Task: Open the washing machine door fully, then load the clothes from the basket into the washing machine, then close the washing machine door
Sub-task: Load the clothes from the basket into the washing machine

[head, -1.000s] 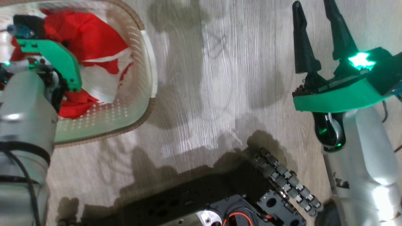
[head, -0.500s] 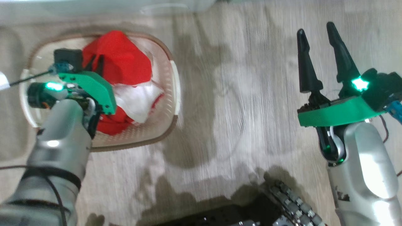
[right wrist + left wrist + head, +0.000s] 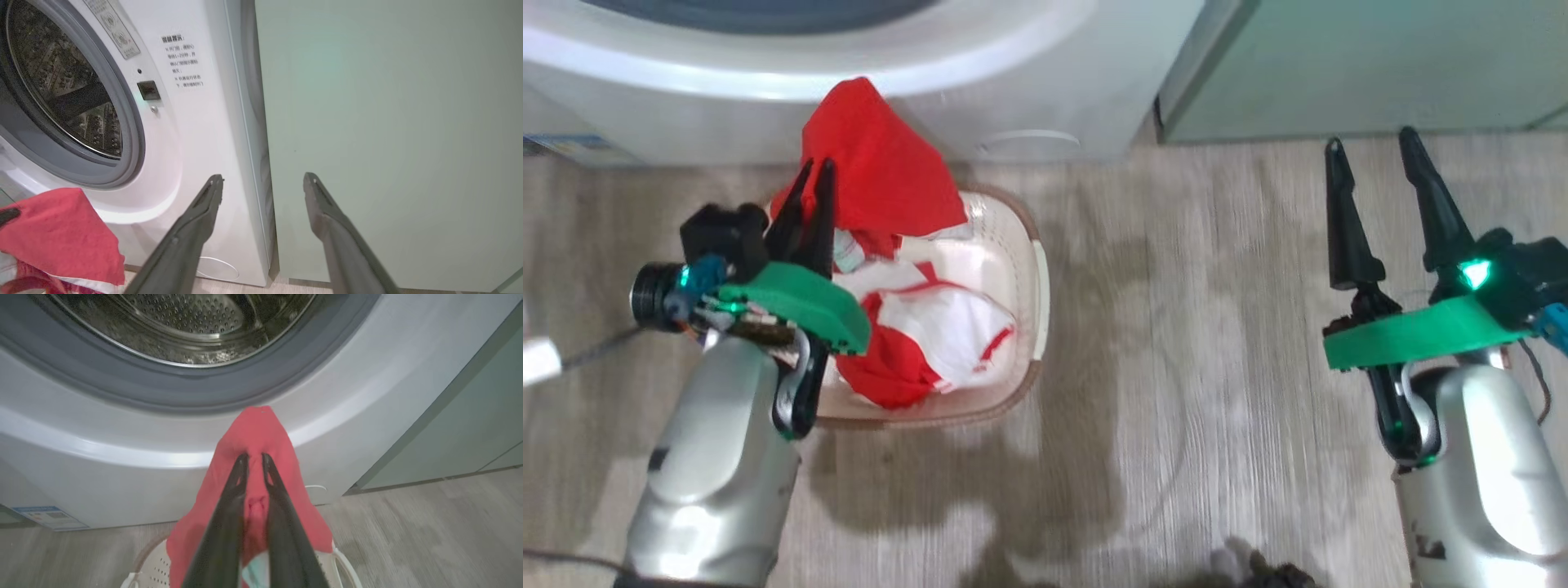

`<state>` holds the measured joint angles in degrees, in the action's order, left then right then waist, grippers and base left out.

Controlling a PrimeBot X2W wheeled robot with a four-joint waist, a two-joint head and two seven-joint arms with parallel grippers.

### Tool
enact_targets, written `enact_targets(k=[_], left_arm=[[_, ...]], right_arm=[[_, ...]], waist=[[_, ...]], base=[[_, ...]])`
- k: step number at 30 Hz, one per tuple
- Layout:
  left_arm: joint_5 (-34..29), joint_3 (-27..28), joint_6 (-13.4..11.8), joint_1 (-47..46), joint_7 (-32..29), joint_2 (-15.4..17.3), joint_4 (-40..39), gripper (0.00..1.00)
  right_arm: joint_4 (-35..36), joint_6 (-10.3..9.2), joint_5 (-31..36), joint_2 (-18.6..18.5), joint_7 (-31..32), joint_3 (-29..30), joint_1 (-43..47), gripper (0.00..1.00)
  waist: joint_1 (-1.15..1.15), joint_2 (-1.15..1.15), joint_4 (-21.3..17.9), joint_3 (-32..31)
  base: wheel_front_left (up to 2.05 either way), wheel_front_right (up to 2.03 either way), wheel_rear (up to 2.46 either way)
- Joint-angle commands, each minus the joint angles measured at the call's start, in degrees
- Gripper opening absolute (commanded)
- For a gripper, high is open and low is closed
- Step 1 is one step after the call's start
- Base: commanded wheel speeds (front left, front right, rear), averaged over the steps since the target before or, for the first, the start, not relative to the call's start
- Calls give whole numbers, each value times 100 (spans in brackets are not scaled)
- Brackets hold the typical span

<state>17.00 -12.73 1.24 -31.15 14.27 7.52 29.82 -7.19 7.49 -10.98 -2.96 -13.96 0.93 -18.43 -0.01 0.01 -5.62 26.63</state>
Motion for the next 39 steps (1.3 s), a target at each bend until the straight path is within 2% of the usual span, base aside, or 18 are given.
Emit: enact_targets(k=[1,11,20,29,39], left_arm=[[-46,210,-62,112,72,163,-458,0],[-90,357,-482,1283,-110,363,-2303,0],[-109,439,-831,2179,-396,436,-3245,0],[-62,435,-973,2756,-537,473,-3599,0],[-10,455,-1032,2851,-577,508,-3596,0]], right_arm=[[183,0,55,8,41,-63,138,100],[190,0,114,8,268,-36,564,100],[320,0,87,8,440,-50,1052,100],[626,0,70,8,667,-86,1532,100],[822,0,40,8,752,-105,1664,100]], waist=[[1,-1,156,-342],[1,-1,229,-1145],[1,-1,211,-1692],[1,-1,217,-2113],[1,-1,195,-2192]], base=[[0,0,0],[0,0,0],[0,0,0],[0,0,0],[0,0,0]])
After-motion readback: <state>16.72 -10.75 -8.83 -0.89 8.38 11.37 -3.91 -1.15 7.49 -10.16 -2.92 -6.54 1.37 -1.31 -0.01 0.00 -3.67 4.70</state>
